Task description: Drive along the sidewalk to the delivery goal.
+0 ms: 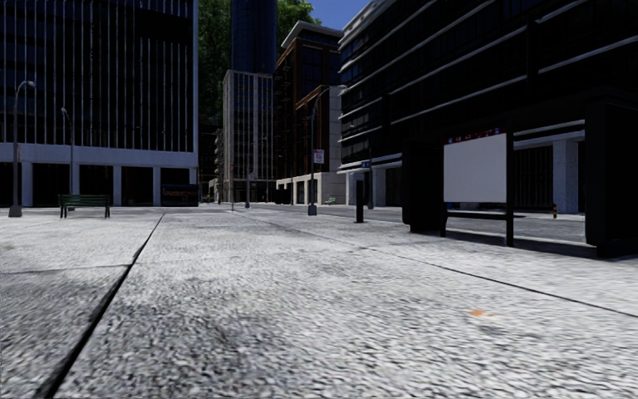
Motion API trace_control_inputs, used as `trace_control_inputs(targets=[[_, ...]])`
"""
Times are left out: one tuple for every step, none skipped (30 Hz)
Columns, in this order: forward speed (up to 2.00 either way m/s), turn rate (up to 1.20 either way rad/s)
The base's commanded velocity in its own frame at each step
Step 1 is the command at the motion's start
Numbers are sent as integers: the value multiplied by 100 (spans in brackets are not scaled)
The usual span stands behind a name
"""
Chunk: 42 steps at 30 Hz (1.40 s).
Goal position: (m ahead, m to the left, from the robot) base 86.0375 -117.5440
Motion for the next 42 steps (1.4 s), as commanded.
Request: trace_control_inputs(targets=[[200,4],[200,4],[200,4],[200,4],[200,5],[200,5],[200,9],[200,14],[200,18],[200,18],[200,19],[200,19],[200,19],[200,19],[200,18],[200,15],[200,10],[200,0],[200,0],[200,0],[200,0],[200,0],[200,0],[200,0],[200,0],[200,0],[200,5],[200,5],[200,12],[200,17],[200,19],[200,19],[200,20],[200,20],[200,20],[200,20],[200,20],[200,20],[200,16],[200,13],[200,13],[200,13]])
